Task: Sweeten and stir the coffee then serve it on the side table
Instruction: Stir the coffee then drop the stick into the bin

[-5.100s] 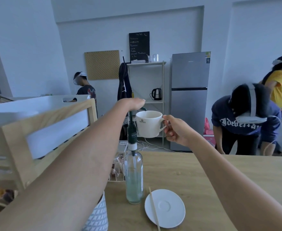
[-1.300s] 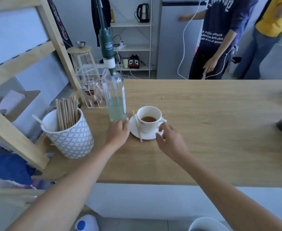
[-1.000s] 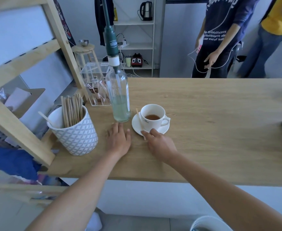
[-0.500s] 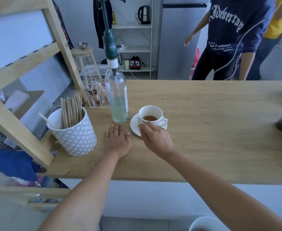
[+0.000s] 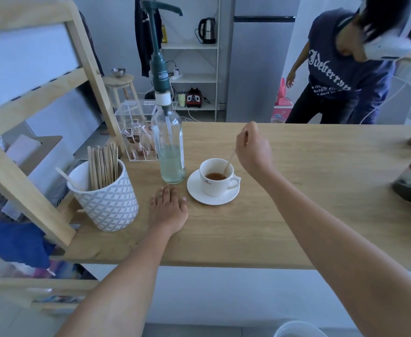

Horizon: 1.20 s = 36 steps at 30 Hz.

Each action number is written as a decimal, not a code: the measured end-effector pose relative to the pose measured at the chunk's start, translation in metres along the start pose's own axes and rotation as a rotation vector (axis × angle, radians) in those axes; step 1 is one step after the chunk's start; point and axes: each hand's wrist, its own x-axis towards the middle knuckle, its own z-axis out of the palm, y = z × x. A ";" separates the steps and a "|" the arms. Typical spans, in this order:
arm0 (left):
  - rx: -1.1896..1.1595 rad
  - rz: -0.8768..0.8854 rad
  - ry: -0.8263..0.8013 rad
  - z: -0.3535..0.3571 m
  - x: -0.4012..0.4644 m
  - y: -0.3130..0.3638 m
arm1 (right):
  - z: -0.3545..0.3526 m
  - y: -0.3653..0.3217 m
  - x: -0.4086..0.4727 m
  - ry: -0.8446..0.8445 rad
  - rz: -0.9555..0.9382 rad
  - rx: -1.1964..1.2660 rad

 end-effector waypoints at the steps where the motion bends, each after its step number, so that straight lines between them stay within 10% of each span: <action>1: -0.001 0.001 -0.002 0.000 0.000 0.000 | 0.003 0.000 0.001 -0.023 -0.007 -0.015; 36: 0.001 0.010 0.035 0.003 0.000 0.000 | 0.019 -0.016 0.018 -0.142 -0.136 -0.220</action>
